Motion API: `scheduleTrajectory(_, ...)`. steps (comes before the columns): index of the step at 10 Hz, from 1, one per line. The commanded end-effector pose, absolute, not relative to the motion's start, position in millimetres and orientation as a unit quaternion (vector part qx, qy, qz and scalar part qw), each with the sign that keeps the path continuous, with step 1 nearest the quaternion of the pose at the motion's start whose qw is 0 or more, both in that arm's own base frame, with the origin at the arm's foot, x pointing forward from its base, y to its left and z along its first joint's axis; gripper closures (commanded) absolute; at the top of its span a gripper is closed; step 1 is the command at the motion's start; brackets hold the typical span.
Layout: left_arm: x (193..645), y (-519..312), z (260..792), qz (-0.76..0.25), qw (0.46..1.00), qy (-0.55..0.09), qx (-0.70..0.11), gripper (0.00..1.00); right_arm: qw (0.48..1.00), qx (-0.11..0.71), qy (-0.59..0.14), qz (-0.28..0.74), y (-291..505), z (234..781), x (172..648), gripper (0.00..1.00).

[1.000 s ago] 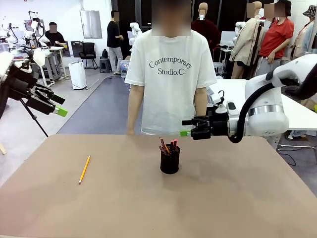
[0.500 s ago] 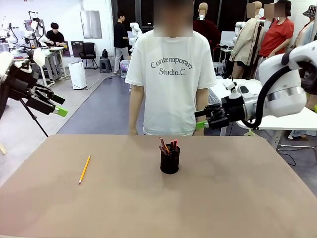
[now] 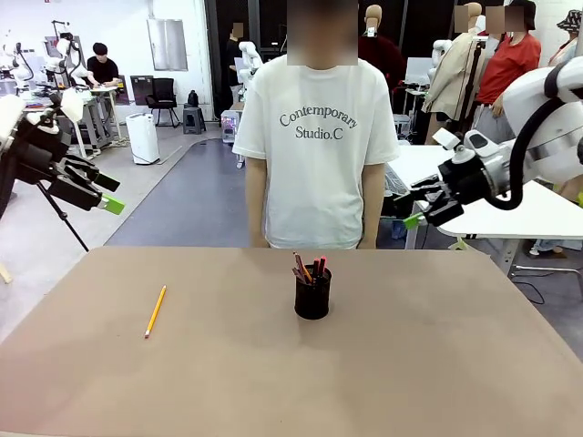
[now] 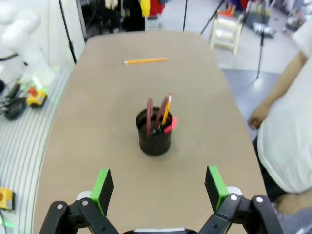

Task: Place the pens into the pen holder.
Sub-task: Pick up a writing instrument from the table and place it into the Pen holder.

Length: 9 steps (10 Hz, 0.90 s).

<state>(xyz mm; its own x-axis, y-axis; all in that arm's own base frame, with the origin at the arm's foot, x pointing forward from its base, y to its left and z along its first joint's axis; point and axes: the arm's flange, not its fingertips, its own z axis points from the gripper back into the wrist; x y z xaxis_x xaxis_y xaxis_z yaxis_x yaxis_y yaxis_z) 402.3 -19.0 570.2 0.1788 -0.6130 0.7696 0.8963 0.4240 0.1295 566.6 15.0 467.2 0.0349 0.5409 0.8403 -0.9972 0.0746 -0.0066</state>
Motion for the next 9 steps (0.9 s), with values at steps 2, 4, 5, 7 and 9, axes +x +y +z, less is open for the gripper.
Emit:
scheduleTrajectory(2,402.2,-17.1,571.1,-0.505,0.748,-0.391,-0.181,0.00,0.669,0.291,-0.307,0.611,-5.4,482.5,566.9,0.00)
scheduleTrajectory(4,402.2,-17.1,571.1,-0.505,0.748,-0.391,-0.181,0.00,0.681,0.269,-0.292,0.615,-16.7,486.5,559.1,0.00)
scheduleTrajectory(5,402.2,-17.1,571.1,-0.505,0.748,-0.391,-0.181,0.00,0.682,0.261,-0.292,0.617,-18.0,490.5,562.7,0.00)
scheduleTrajectory(7,402.2,-17.1,571.1,-0.505,0.748,-0.391,-0.181,0.00,0.669,0.270,-0.303,0.623,-20.0,482.6,561.9,0.00)
scheduleTrajectory(9,402.2,-17.1,571.1,-0.505,0.748,-0.391,-0.181,0.00,0.669,0.270,-0.303,0.623,-20.0,482.6,561.9,0.00)
